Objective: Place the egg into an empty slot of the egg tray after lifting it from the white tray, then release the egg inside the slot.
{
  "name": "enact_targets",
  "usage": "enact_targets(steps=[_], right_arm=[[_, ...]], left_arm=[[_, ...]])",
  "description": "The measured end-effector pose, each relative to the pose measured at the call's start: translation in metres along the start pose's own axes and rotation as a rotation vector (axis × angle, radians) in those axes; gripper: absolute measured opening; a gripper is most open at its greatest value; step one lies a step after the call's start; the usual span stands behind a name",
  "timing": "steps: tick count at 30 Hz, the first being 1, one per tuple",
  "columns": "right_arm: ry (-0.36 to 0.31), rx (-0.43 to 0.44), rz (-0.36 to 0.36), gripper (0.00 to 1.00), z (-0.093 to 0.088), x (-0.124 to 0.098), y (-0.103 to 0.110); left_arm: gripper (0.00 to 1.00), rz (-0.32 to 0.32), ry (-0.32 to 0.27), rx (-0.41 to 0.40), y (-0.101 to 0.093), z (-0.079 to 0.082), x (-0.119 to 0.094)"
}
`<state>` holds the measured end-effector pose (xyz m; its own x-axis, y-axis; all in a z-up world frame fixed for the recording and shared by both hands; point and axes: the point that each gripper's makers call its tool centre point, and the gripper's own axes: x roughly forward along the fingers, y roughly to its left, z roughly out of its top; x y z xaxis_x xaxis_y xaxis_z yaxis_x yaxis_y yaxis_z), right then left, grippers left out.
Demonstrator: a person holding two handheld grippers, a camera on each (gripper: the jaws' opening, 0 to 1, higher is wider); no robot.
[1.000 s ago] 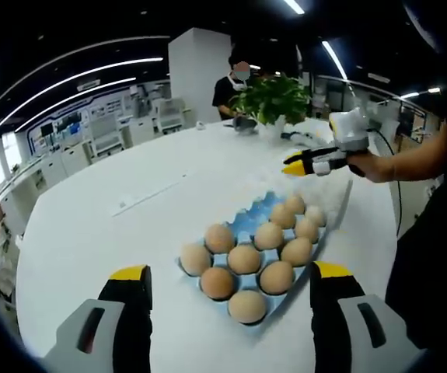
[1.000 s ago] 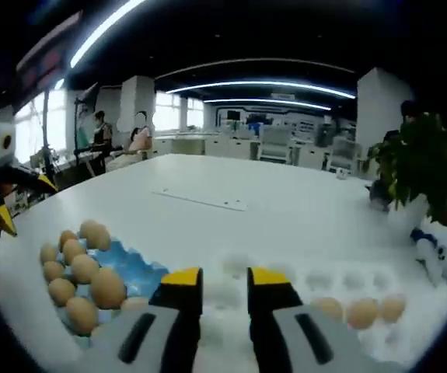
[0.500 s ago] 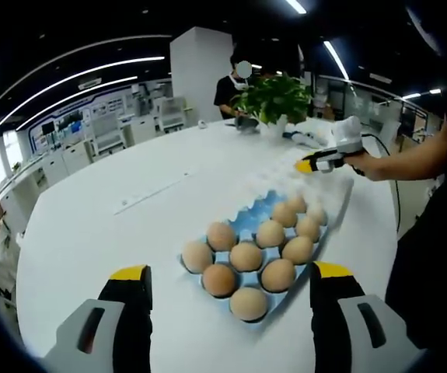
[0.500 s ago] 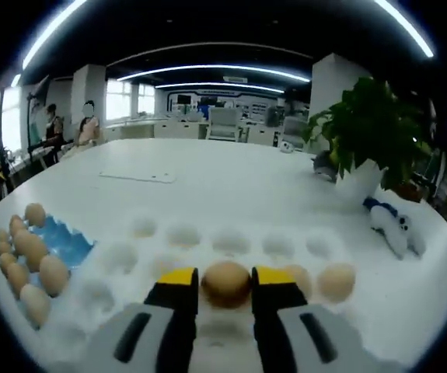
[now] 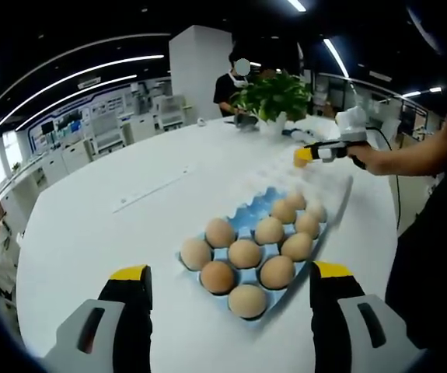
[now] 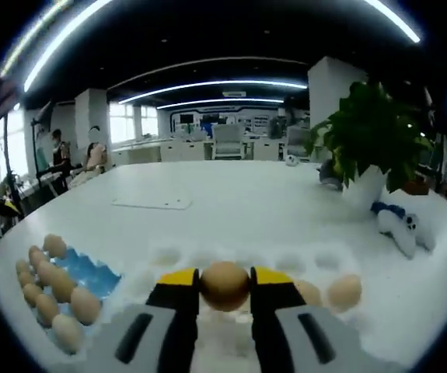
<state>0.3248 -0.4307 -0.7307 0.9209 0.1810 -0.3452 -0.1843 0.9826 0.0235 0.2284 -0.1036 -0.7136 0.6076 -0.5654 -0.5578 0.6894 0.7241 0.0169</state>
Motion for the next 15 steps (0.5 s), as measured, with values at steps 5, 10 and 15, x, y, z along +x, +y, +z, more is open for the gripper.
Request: enact_targets(steps=[5,10,15], right_arm=[[-0.008,0.012,0.148,0.25,0.008,0.001,0.056],[-0.018,-0.015,0.253,0.25,0.015,0.011,0.098],[-0.013,-0.011,0.334,0.25,0.019,0.021,0.129]], left_arm=[[0.84,0.001,0.002,0.0,0.0,-0.001,0.0],[0.84,0.004,0.001,-0.001,0.0,-0.002,-0.002],[0.84,0.007,0.003,-0.002,0.001,-0.003,-0.004]])
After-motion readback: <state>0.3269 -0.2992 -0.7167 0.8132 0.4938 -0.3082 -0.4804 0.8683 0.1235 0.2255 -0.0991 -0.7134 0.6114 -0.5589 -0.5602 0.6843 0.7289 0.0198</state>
